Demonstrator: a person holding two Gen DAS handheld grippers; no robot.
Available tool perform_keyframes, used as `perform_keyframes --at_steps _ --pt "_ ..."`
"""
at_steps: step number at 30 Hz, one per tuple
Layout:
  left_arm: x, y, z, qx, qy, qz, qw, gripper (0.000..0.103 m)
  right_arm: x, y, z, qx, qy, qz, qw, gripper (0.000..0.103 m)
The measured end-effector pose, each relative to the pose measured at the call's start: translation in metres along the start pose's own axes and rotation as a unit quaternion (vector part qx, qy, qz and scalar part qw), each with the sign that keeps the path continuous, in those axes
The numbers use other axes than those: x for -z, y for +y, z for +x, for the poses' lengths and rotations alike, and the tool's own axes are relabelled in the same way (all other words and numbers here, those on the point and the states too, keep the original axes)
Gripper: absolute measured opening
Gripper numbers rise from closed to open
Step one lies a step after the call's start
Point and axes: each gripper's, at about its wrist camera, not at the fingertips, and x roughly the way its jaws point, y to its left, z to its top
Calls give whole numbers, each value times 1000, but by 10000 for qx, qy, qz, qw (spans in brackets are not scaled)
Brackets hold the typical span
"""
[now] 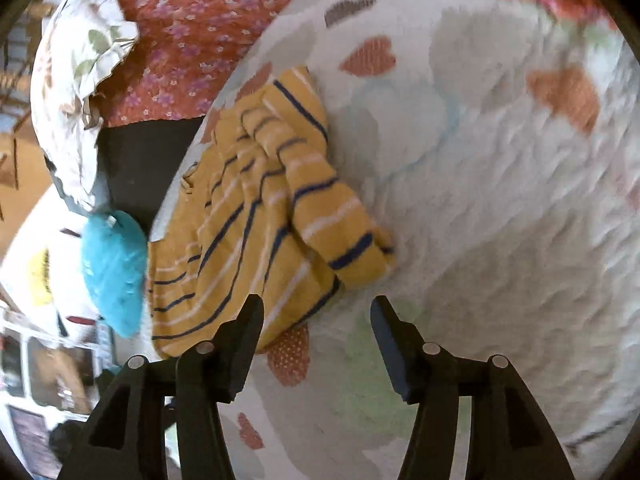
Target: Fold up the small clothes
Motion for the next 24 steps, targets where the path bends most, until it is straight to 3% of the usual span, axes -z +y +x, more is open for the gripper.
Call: perform_keyframes --at_steps 3,6,11,12,13,14,15,20,24 --pt "-8 -8 3 71 -164 12 9998 79 -3 3 22 -289 -7 207 9994 61" --pt "-21 -14 13 254 -195 41 9995 94 -11 13 42 -433 -103 270 9986 62" --pt "-37 -14 26 585 -37 -244 9980 102 -30 33 59 -210 -400 141 9989 72" --pt "-40 -13 26 539 37 -303 9981 98 -31 36 60 -136 -416 78 9990 71" --pt "-40 -12 24 458 37 -305 9985 67 -32 39 63 -4 -397 5 9992 55" --pt "-42 -13 24 324 116 -203 9992 15 -33 44 67 83 -300 -95 9995 33" --pt "-43 -13 26 329 221 -167 9991 12 -33 43 71 -5 -140 -70 9999 19" --pt "-25 -18 7 62 32 63 10000 10 -24 54 51 81 -102 -176 9998 16" --pt "8 -10 -12 -144 72 137 9998 10 -10 56 28 65 82 -222 9997 15"
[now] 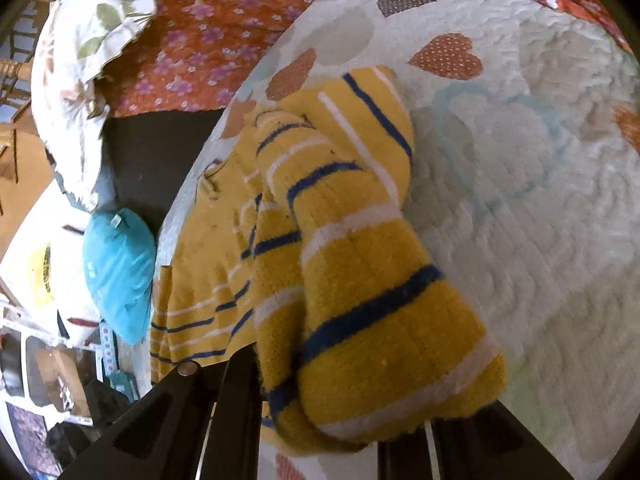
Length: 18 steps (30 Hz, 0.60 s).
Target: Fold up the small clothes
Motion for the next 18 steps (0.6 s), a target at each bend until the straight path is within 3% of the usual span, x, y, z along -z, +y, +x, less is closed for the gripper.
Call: perform_keyframes --at_steps 5,10,13,18 --pt "52 10 -27 -170 35 91 9998 10 37 -18 -31 64 390 -108 9992 15" --pt "107 23 -28 -331 205 200 9990 14 84 -60 -63 27 628 81 9980 16" --pt "110 29 -32 -448 66 207 9988 24 95 -77 -74 178 569 25 9982 30" --pt "108 39 -51 -660 -352 215 9970 32 95 -85 -116 423 239 -207 9986 32"
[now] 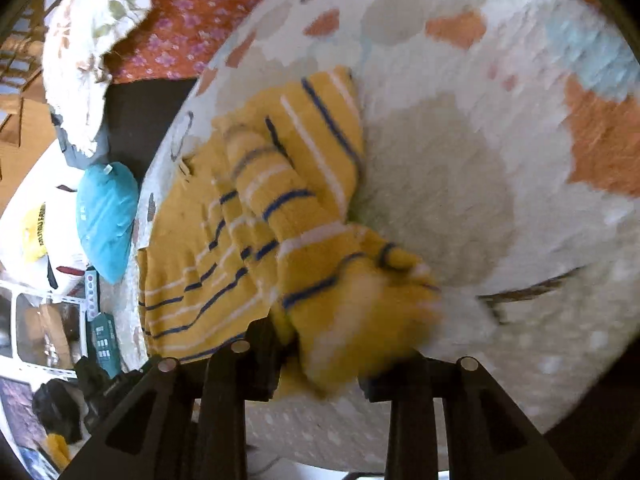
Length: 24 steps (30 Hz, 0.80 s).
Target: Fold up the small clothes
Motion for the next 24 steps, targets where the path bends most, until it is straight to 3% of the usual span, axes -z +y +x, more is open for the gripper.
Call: perform_keyframes --at_steps 5,7,12,17,20,24 --pt "7 3 -6 -227 -150 103 9996 40 -8 37 -60 456 -1058 -785 9902 35" --pt "10 0 -7 -330 -188 212 9991 40 -10 64 -66 385 -1229 -1288 9833 35" --pt "16 -9 -1 -648 -214 473 9965 43 -21 98 -3 -1 -419 -1704 9845 42" --pt "14 1 -1 -587 -202 270 9977 51 -53 64 71 886 33 -1202 9888 41" --pt "8 13 -7 -304 -214 -95 9993 51 -59 70 61 936 33 -1125 9892 41" --pt "1 28 -17 -8 -324 -550 9980 50 -50 123 31 1172 -102 -1993 9728 43"
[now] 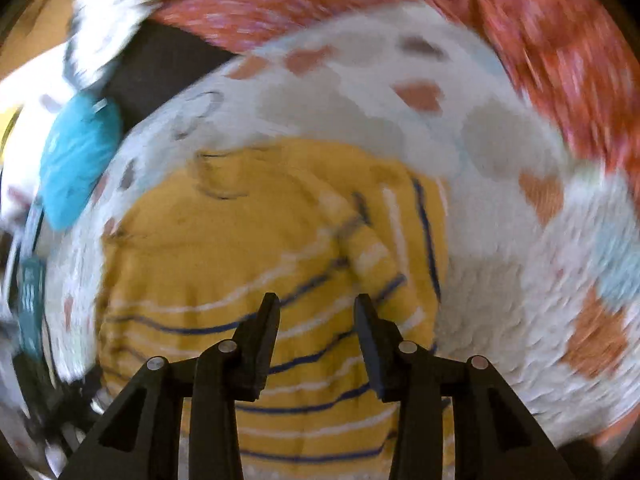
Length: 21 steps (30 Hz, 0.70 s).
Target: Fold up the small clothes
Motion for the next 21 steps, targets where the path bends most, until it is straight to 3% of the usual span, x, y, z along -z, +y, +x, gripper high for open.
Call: perform_keyframes --at_steps 4,9,13,16,17,18,19,20,21 --pt "5 -4 2 248 187 31 9995 50 -13 67 -20 -543 57 -616 9966 57" --pt "11 -7 2 245 277 134 9992 51 -16 160 18 -1156 815 -1291 9815 59" --pt "13 6 4 280 486 -18 9984 51 -14 215 59 -895 1184 -1689 9744 59" --pt "17 2 8 184 645 229 9975 48 -19 235 91 -230 1119 -1851 9760 59" --pt "18 -1 8 162 657 331 9972 34 -21 239 101 -95 1165 -1910 9746 59" --pt "18 -4 10 197 707 440 9963 23 -22 241 108 -46 1265 -1931 9730 55" --pt "19 -7 12 241 769 492 9955 10 -23 241 121 -33 1509 -1929 9695 22" --pt "19 -9 12 227 772 524 9954 10 -28 241 129 -4 1659 -1913 9674 5" --pt "19 -10 11 178 730 574 9955 10 -32 241 133 20 1685 -1869 9678 5"
